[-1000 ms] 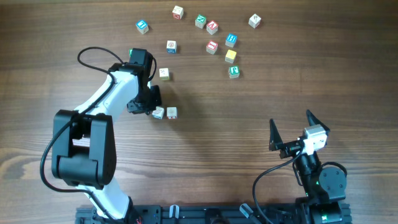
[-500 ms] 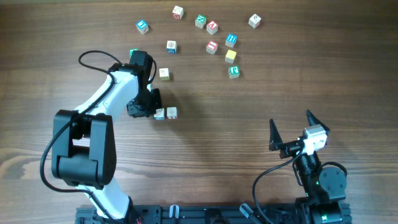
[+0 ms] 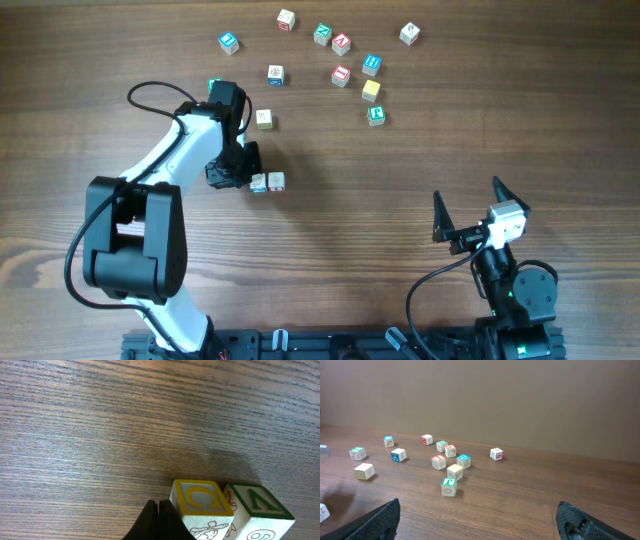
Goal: Form a horizontal line
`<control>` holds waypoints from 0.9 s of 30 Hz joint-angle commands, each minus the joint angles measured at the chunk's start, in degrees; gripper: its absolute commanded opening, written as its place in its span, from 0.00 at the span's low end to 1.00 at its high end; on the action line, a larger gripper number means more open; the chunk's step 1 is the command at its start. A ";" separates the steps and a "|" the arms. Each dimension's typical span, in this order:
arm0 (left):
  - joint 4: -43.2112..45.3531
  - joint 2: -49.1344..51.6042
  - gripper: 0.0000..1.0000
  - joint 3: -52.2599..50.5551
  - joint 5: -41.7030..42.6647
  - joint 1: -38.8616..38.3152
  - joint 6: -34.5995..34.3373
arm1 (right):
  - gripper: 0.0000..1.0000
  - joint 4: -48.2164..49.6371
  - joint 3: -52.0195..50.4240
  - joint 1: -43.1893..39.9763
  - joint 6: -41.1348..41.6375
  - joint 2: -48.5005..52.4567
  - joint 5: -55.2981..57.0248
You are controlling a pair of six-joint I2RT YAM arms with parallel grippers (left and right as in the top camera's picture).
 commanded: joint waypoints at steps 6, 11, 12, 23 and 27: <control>0.92 -0.07 0.05 -0.31 0.92 -0.15 -0.48 | 1.00 0.20 -0.04 -0.20 -0.66 -0.42 -0.70; 1.25 -0.07 0.05 -0.31 1.60 -0.15 -0.48 | 1.00 0.22 -0.04 -0.20 -0.66 -0.42 -0.72; 1.25 -0.07 0.05 -0.31 1.57 -0.15 -0.48 | 1.00 0.22 -0.04 -0.20 -0.66 -0.42 -0.70; 1.64 -0.07 0.05 -0.31 1.57 -0.15 -0.48 | 1.00 0.20 -0.04 -0.20 -0.66 -0.42 -0.70; 1.95 -0.07 0.05 -0.31 1.57 -0.15 -0.48 | 1.00 0.22 -0.04 -0.20 -0.66 -0.42 -0.72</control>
